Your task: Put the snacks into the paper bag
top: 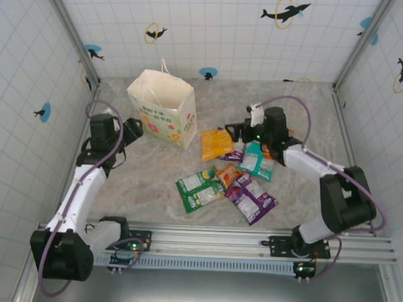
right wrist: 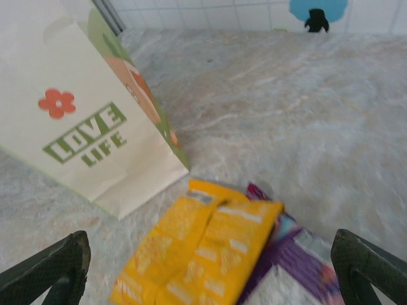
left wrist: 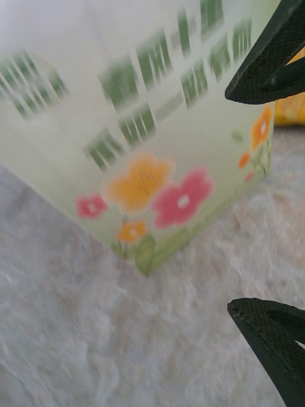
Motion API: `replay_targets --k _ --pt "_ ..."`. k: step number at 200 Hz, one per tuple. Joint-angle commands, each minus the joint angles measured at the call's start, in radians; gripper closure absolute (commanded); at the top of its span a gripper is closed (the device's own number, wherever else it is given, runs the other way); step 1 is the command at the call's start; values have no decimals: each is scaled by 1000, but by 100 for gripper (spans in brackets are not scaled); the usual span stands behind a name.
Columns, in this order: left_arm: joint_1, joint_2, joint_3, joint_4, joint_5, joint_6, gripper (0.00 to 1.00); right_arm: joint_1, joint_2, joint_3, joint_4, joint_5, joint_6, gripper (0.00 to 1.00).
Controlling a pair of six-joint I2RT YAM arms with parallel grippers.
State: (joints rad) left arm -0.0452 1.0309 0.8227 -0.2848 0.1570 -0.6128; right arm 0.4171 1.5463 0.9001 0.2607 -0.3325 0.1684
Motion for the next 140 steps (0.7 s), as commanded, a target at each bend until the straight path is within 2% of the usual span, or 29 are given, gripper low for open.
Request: replay_targets --k 1,17,52,73,110,140 --pt "-5 21 116 -138 69 -24 19 19 85 122 4 -43 -42 0" --pt "-4 49 145 -179 59 -45 19 21 158 185 24 -113 -55 0" --pt "-4 59 203 -138 156 -112 22 23 321 334 67 -203 -72 0" --pt "-3 52 209 -89 203 -154 23 31 406 423 69 -205 -85 0" --pt "-4 87 264 -84 212 -162 23 41 489 463 219 -280 -103 1" --pt "-4 131 285 -54 209 -176 23 59 565 534 260 -312 -131 0"
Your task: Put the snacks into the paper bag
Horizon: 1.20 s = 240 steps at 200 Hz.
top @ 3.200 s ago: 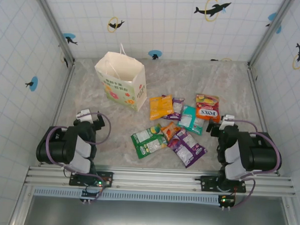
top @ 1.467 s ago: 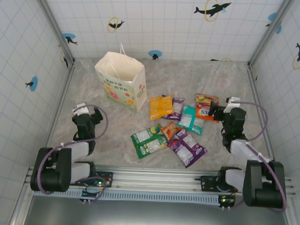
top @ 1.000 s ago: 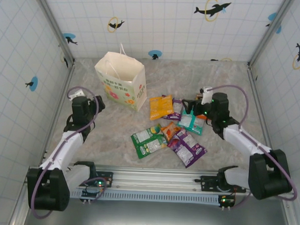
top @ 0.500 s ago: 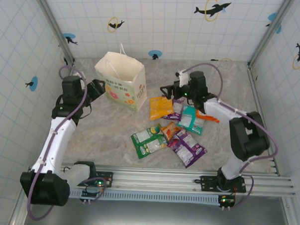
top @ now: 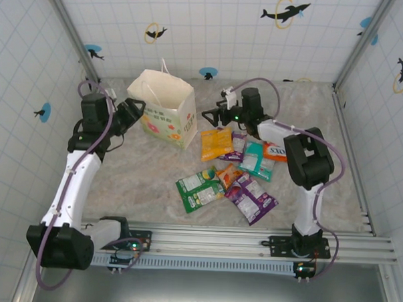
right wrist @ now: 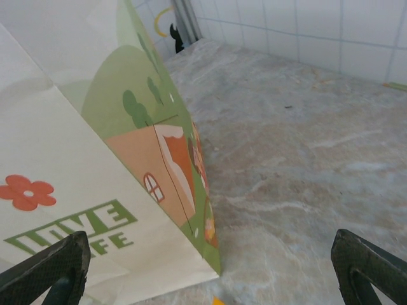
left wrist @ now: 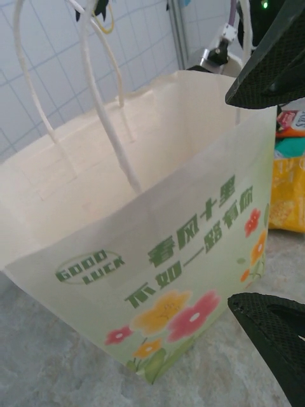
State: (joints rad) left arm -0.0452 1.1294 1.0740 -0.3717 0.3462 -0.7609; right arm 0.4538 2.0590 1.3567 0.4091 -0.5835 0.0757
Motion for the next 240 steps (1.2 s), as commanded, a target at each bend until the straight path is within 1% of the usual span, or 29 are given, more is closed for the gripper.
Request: replay_targets --k 1,31,52,72,91,117,133,163,197,222,240 --pt "-4 34 33 34 19 -29 23 24 55 78 115 -62 -39 0" --pt "-4 58 40 73 0 -49 23 53 91 103 145 -120 -84 0" --pt "-4 83 58 68 -17 -39 23 65 108 119 147 -144 -90 0" --pt "-3 113 64 84 14 -48 22 71 115 137 156 -161 -66 0" --pt "-2 137 54 119 57 -67 22 77 123 165 119 -175 -80 0" --pt "-2 163 59 120 57 -63 23 90 124 180 77 -209 -90 0" --pt "-2 175 64 119 57 -57 23 101 113 177 30 -208 -120 1" --pt "-2 216 98 101 105 -35 23 128 83 153 -26 -210 -153 3" --pt "-2 256 171 27 72 41 22 172 17 91 -72 -202 -205 4" --pt "2 280 205 6 78 65 22 207 -17 77 -130 -202 -239 5" --pt "7 290 213 1 70 82 23 235 -52 37 -135 -185 -256 6"
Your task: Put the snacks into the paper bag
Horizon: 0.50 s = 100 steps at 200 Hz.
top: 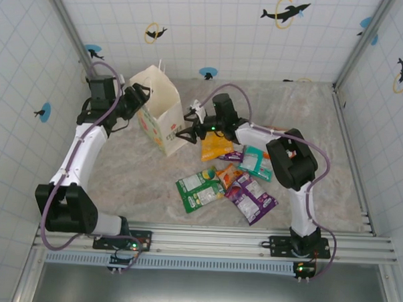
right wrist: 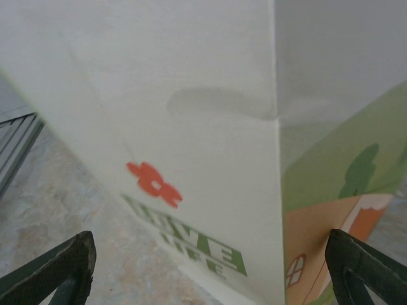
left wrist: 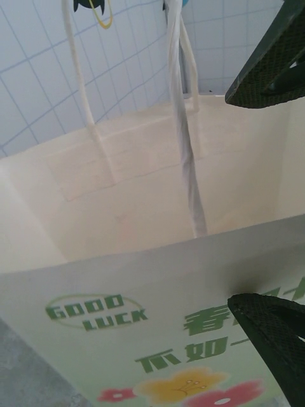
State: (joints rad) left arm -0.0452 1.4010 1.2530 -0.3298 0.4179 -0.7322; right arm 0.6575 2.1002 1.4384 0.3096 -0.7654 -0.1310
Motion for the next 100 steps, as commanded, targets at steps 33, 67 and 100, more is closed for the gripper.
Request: replay_targets --k 33,67,100 --pt "21 17 53 -85 -32 91 23 71 -138 -94 -71 61 -79 8" --pt "28 -33 94 -229 -158 143 21 72 -200 -174 26 166 -8 7" --pt "29 -136 74 -277 -241 159 20 85 -211 -191 56 277 17 7"
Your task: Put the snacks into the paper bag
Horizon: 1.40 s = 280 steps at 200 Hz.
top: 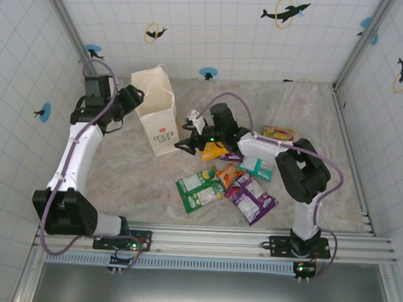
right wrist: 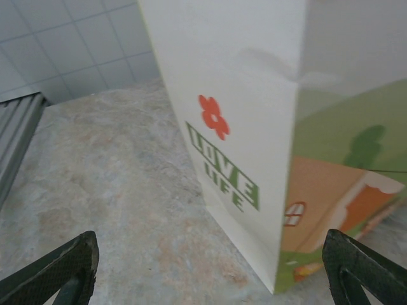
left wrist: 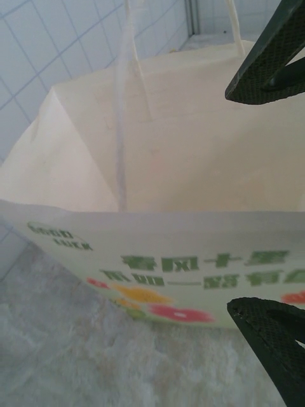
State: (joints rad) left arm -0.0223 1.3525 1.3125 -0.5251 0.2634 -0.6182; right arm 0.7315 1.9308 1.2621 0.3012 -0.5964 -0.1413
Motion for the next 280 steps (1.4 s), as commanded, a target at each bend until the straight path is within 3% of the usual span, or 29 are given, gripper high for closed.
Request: replay_targets --k 1,25,82,192,238,280 --pt "6 -91 14 -81 -87 45 20 11 -41 -15 65 111 28 7" --pt "5 -175 -15 -68 -100 32 20 18 -25 -21 105 155 46 7" --pt "5 -256 -103 -83 15 51 25 29 -3 -17 148 153 82 7" --pt "5 -6 85 -127 -92 130 35 91 36 0 145 152 91 7" --pt "5 60 101 -102 -82 153 38 124 56 9 150 139 106 7" --pt "3 104 135 -111 -124 182 51 132 60 11 170 142 117 7"
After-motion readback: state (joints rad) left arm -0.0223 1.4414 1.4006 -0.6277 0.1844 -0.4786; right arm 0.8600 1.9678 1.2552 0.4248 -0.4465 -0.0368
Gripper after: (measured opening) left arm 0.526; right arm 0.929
